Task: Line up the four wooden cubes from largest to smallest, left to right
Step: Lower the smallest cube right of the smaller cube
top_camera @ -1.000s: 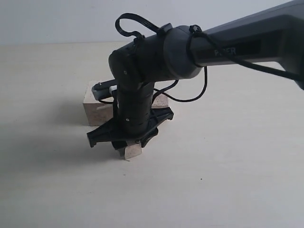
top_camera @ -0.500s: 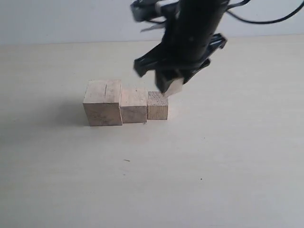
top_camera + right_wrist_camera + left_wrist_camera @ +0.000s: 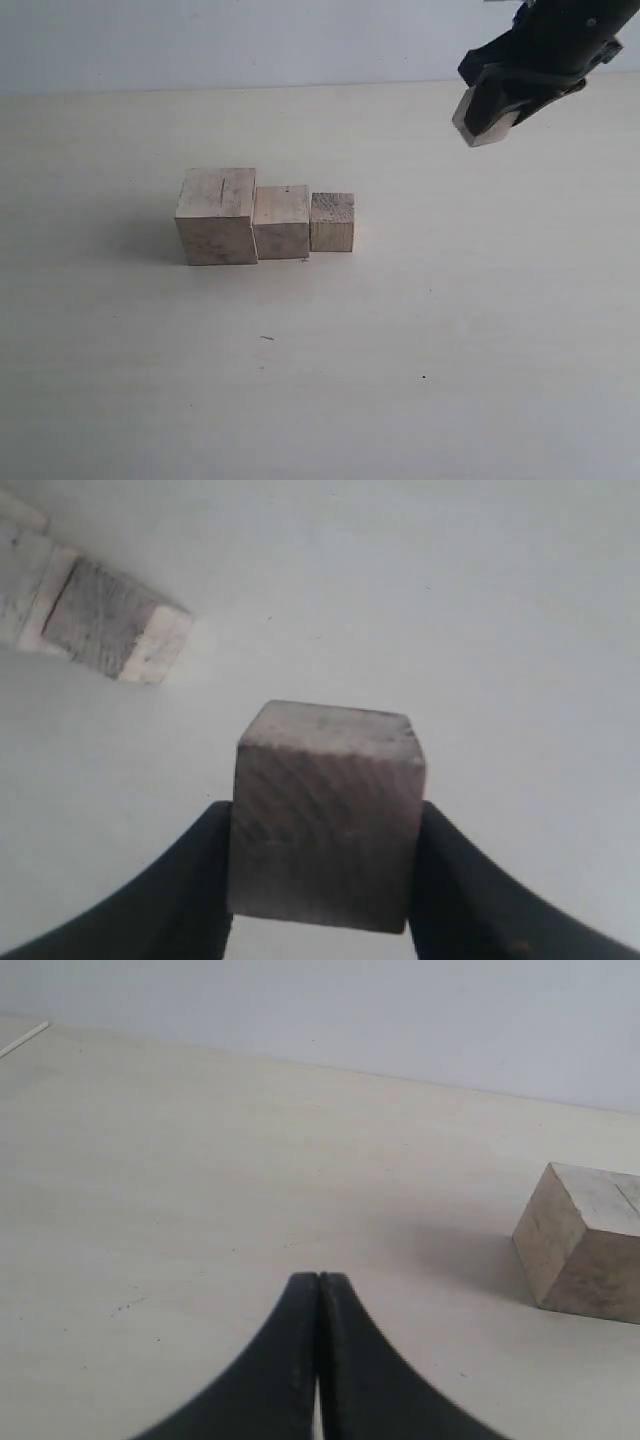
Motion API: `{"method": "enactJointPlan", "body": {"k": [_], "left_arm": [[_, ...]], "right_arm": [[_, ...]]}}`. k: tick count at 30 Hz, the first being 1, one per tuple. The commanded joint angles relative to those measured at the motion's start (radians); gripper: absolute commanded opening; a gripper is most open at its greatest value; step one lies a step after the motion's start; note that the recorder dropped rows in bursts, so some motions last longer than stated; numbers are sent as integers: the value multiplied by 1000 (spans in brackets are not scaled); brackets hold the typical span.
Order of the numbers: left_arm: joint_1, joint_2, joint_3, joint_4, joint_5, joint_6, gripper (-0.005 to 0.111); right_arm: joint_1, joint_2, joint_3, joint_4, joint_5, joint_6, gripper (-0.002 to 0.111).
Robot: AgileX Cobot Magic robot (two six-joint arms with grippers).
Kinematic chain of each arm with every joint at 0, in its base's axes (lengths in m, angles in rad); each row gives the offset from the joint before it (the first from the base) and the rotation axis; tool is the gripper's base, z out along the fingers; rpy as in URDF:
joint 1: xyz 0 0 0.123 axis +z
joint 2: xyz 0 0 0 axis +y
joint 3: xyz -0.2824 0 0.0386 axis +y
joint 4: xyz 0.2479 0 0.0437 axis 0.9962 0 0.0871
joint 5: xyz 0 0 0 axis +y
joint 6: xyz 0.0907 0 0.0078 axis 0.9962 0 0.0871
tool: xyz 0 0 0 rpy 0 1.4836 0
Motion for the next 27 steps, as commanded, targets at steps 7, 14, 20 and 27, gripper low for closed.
{"method": "enactJointPlan", "body": {"k": [7, 14, 20, 27], "left_arm": [[-6, -6, 3, 4, -8, 4, 0], [-6, -6, 3, 4, -8, 4, 0], [-6, -6, 3, 4, -8, 4, 0], [-6, -6, 3, 4, -8, 4, 0]], "right_arm": [[47, 231, 1, 116, -16, -741, 0], [135, 301, 1, 21, -143, -822, 0], [168, 318, 1, -24, -258, -854, 0], [168, 342, 1, 20, -235, -903, 0]]}}
